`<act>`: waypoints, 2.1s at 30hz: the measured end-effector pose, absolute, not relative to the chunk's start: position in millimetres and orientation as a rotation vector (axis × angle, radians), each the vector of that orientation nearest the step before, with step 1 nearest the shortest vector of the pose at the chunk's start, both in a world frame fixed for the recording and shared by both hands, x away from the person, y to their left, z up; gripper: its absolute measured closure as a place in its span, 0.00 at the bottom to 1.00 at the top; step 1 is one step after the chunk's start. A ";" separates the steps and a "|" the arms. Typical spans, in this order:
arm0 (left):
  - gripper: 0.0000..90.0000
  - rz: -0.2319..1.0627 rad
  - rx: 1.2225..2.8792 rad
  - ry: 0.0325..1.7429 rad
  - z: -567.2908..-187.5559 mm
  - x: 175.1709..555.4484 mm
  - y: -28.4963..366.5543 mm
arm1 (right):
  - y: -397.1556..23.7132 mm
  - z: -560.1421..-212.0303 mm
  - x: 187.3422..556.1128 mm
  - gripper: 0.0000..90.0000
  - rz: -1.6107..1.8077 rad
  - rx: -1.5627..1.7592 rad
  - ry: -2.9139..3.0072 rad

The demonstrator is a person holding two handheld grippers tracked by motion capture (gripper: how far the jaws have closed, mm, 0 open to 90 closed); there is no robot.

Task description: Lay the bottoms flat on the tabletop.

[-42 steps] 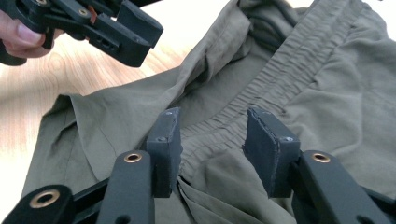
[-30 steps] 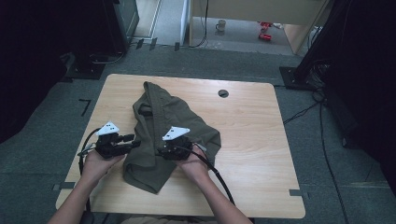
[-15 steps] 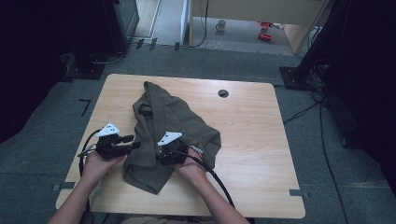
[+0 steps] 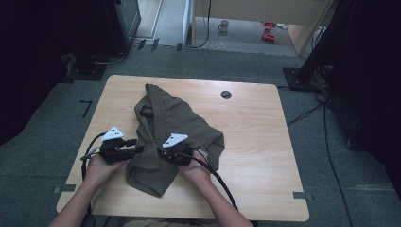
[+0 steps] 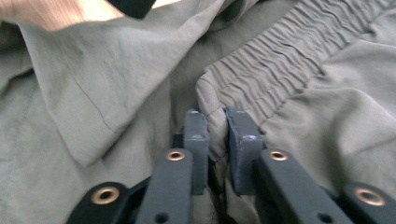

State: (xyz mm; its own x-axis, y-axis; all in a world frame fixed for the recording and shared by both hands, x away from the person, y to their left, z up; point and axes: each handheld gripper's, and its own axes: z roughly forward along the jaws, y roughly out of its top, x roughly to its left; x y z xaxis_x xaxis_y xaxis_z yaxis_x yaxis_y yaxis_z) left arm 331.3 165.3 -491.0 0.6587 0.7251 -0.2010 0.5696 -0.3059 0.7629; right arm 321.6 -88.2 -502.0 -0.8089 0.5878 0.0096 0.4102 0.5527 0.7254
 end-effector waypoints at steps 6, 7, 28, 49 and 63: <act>0.57 0.226 1.996 0.999 -488.9 329.9 165.3 | -97.8 -490.1 317.3 0.93 1.152 0.900 2.568; 0.57 0.228 1.989 0.998 -488.0 329.2 165.0 | -99.2 -487.2 313.2 0.93 1.149 0.888 2.573; 0.55 0.246 1.958 0.950 -476.2 324.7 150.1 | -130.9 -451.7 271.8 0.92 1.286 0.836 2.520; 0.54 0.251 2.012 0.932 -482.1 334.3 128.2 | -197.8 -408.5 336.8 0.92 1.332 0.962 2.331; 0.54 0.245 2.021 0.913 -484.9 331.1 124.2 | -240.4 -415.8 372.3 0.92 1.307 1.113 2.229</act>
